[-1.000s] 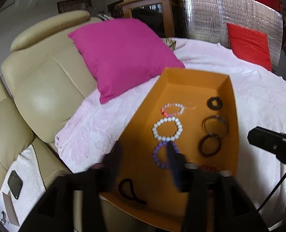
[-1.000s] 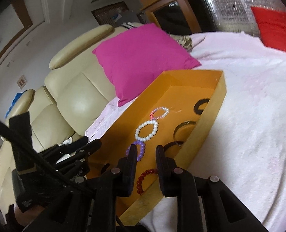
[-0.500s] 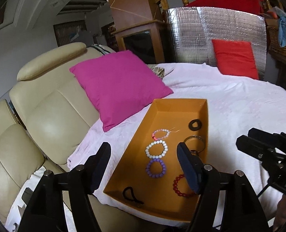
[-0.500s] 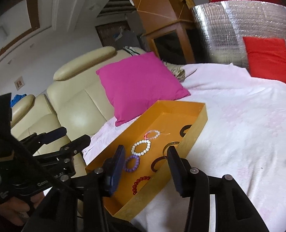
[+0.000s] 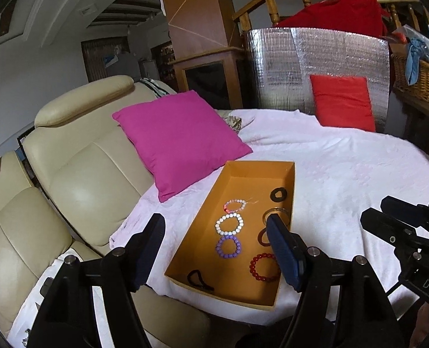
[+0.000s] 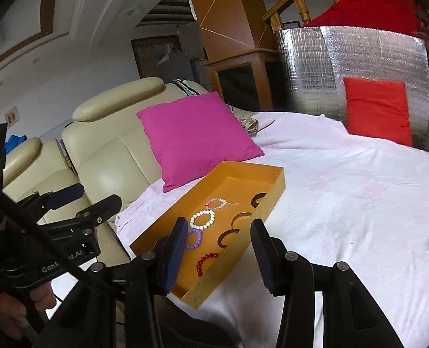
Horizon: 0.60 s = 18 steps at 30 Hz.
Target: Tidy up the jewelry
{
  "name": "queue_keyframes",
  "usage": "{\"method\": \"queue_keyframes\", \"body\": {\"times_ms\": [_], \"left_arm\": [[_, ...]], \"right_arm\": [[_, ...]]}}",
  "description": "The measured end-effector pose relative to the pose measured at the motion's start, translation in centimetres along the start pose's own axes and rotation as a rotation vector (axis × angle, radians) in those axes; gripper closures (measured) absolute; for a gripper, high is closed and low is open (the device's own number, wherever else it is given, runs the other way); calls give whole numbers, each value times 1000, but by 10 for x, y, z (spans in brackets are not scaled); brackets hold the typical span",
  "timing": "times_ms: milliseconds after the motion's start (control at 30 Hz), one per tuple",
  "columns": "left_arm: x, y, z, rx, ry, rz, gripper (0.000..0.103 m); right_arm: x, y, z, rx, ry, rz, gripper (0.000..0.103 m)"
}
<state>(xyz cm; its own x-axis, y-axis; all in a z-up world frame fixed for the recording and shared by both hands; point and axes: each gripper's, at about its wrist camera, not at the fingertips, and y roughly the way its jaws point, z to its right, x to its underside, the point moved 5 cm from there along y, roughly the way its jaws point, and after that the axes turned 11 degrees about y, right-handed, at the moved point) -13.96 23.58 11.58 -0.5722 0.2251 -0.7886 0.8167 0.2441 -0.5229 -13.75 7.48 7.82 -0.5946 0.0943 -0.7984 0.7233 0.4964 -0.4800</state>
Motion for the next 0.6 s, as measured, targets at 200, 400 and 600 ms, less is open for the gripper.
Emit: {"method": "queue_keyframes", "body": {"times_ms": [200,400,600], "left_arm": [[-2,-18,2,17,13,32,30],[-1,-25,8,39,23,44,30],[-1,-32,11,43,32,53,30]], "right_arm": [[-1,-26,-6,26,9,23,55],[0,-42,-13,31,2,46,54],[3,-47,-17,36,-11,51,52]]}}
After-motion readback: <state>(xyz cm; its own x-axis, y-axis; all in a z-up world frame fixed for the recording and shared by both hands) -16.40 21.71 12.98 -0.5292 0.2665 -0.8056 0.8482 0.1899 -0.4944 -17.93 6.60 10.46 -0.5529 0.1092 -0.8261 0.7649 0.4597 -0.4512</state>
